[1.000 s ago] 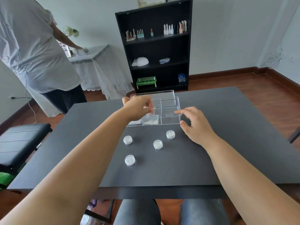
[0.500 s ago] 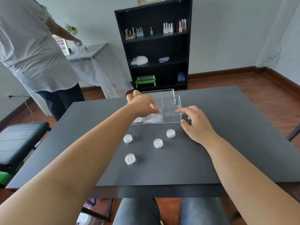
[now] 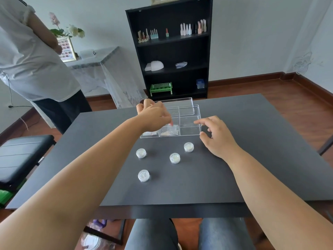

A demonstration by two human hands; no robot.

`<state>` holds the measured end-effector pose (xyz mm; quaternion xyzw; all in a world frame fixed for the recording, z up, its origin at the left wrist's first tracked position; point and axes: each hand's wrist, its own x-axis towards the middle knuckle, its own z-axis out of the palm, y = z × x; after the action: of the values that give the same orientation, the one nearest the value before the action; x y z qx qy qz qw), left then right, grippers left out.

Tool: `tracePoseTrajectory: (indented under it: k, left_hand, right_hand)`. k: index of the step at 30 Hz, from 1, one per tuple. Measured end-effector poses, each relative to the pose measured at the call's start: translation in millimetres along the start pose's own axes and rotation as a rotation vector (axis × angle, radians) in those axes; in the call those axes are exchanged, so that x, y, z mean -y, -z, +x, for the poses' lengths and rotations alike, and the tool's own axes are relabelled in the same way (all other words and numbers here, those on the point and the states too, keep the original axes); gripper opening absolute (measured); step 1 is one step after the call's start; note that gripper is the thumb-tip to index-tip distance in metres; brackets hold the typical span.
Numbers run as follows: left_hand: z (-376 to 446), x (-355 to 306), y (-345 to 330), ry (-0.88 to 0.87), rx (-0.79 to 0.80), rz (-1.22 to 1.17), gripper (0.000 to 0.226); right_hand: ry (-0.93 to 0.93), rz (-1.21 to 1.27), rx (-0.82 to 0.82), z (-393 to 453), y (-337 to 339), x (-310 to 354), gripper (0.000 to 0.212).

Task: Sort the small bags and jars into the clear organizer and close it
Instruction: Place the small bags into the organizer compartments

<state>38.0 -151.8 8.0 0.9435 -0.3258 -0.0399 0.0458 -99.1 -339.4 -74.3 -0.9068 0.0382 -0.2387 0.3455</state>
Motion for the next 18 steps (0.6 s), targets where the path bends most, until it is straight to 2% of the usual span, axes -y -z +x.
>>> tracePoseTrajectory:
  k: [3, 8, 10, 15, 18]
  left_hand:
    - [-4, -3, -5, -0.004, 0.060, -0.007, 0.050]
    - [-5, 0, -10, -0.010, 0.063, -0.095, 0.054]
    - [-11, 2, -8, -0.024, -0.017, -0.221, 0.051]
    - [-46, 21, -6, -0.079, -0.415, -0.419, 0.029]
    - [-82, 42, -17, -0.148, -0.405, -0.491, 0.017]
  right_hand:
    - [-0.001, -0.003, 0.000, 0, 0, 1, 0.038]
    - [0.003, -0.003, -0.006, -2, 0, 1, 0.039]
    - [0.000, -0.002, -0.012, -2, 0, 1, 0.040]
    - [0.011, 0.031, -0.133, -8, 5, 8, 0.051]
    - [0.103, 0.033, -0.164, -21, 7, 16, 0.040]
